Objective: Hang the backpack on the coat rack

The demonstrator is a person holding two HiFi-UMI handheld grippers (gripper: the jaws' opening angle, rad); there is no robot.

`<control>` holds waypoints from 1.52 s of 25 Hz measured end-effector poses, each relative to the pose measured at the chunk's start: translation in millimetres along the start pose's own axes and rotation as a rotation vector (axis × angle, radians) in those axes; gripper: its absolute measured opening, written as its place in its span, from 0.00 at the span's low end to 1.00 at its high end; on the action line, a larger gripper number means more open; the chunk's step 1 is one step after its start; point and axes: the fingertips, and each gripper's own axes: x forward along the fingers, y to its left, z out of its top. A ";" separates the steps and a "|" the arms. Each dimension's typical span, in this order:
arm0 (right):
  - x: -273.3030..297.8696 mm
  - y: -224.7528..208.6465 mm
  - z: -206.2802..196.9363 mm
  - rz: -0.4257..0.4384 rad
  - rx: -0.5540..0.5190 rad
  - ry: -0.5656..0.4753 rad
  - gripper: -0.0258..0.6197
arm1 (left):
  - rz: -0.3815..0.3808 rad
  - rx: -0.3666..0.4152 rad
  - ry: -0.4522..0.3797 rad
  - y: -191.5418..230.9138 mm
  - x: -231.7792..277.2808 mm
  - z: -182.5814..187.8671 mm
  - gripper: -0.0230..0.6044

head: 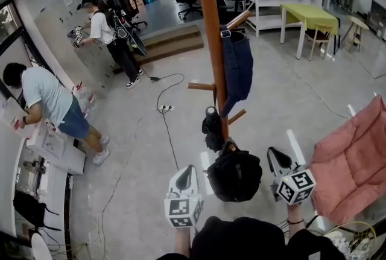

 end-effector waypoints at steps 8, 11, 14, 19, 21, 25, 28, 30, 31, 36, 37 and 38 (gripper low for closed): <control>0.5 -2.2 6.6 -0.009 -0.033 -0.011 0.06 | 0.017 0.007 0.006 6.1 0.2 0.8 0.06; 0.0 -5.7 6.2 -0.015 -0.023 -0.019 0.06 | 0.016 0.008 0.023 4.7 1.4 -4.1 0.06; -1.3 -8.1 7.1 -0.024 -0.020 -0.019 0.06 | 0.018 0.006 0.047 4.7 1.2 -7.7 0.06; -2.0 -12.5 8.3 -0.039 -0.011 -0.020 0.06 | 0.022 -0.008 0.054 7.3 -0.4 -8.7 0.06; -2.3 -14.6 9.5 -0.043 -0.010 -0.024 0.06 | 0.024 -0.011 0.054 6.7 -0.8 -8.4 0.06; -1.9 -15.2 11.7 -0.041 -0.007 -0.029 0.06 | 0.028 -0.014 0.049 5.4 -1.9 -7.2 0.06; -2.3 -17.7 12.7 -0.039 0.024 -0.040 0.06 | 0.031 -0.012 0.045 4.8 -1.8 -6.1 0.06; -3.0 -20.1 14.3 -0.041 0.033 -0.047 0.06 | 0.036 -0.009 0.041 4.9 -1.9 -3.5 0.06; -3.4 -21.3 14.7 -0.044 0.029 -0.047 0.06 | 0.038 -0.009 0.040 5.0 -1.9 -2.6 0.06; -6.8 -26.0 16.4 -0.054 0.013 -0.045 0.06 | 0.039 -0.009 0.049 4.0 -2.5 -7.2 0.06; -7.7 -26.6 16.5 -0.055 0.011 -0.045 0.06 | 0.040 -0.008 0.049 3.6 -2.9 -7.6 0.06; -8.3 -27.2 16.4 -0.055 0.010 -0.044 0.06 | 0.041 -0.009 0.049 3.1 -3.0 -7.7 0.06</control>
